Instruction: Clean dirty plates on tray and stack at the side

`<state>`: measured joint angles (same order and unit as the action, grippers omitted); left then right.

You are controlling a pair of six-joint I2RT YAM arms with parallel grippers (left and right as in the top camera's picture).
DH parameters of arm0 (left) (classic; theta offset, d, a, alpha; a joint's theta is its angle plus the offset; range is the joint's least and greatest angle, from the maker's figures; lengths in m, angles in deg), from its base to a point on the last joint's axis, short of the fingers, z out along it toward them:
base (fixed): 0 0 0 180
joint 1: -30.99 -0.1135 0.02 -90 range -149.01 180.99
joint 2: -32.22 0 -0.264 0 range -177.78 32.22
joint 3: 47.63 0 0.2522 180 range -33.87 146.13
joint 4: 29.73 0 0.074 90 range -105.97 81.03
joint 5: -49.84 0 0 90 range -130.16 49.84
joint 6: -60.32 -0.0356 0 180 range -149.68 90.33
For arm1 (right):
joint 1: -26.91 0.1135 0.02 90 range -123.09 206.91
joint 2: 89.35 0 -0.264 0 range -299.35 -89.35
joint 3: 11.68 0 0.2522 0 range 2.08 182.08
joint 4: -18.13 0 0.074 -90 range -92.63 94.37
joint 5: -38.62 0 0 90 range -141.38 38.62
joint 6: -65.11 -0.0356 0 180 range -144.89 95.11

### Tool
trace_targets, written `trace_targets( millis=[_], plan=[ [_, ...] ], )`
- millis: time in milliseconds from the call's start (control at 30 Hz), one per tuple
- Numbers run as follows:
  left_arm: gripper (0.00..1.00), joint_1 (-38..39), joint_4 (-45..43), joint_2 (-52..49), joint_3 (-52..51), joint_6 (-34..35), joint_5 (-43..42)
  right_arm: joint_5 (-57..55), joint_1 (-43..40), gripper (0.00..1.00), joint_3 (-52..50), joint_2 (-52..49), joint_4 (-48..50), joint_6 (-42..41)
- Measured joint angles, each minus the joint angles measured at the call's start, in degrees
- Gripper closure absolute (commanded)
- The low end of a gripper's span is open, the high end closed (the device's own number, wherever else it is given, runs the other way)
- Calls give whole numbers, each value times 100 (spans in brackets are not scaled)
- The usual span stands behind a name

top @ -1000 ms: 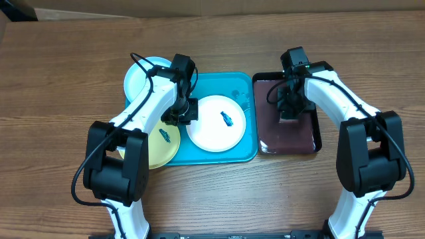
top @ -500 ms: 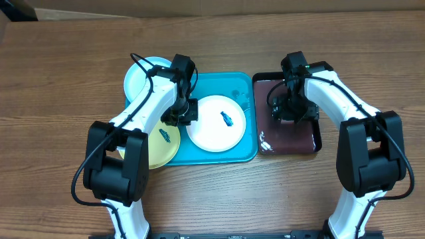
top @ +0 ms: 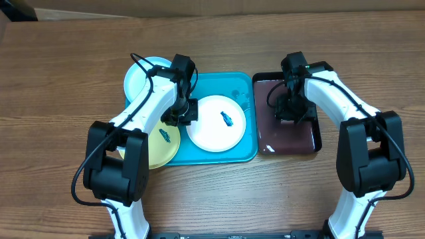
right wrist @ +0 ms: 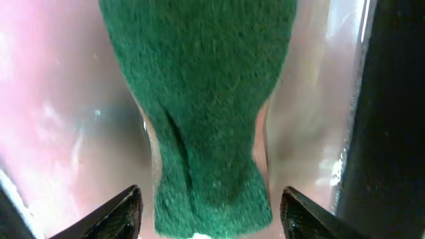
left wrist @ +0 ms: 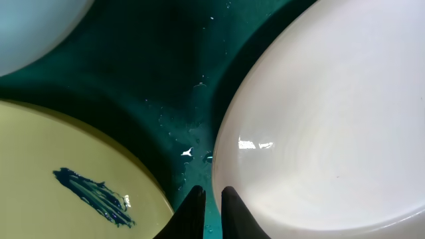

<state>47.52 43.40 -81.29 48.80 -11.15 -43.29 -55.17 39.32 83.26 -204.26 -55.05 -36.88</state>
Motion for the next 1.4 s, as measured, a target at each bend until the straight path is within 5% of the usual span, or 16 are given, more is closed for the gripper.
trace_targets(
  millis=[133,167,200,233,333,433,500,700,900,1400],
  plan=[
    [87,0,2,2,0,0,0,0,0,39,-164,0,310,-4],
    [87,0,2,0,0,0,0,0,0,46,-212,0,323,0],
    [87,0,13,0,0,0,0,2,0,81,-251,0,326,-2],
    [87,0,24,0,0,0,0,26,2,96,-293,0,323,15],
    [87,0,24,0,0,0,0,68,0,96,-332,0,321,-11],
    [87,0,24,0,0,0,0,138,0,26,-330,0,319,22],
    [87,0,24,2,0,0,0,155,0,14,-330,0,308,46],
    [86,0,26,0,0,0,0,179,-4,14,-286,0,710,129],
    [86,0,26,0,0,0,0,144,-7,40,-271,0,846,146],
    [85,0,28,0,0,0,0,122,-37,39,-271,0,1095,151]
  ],
)
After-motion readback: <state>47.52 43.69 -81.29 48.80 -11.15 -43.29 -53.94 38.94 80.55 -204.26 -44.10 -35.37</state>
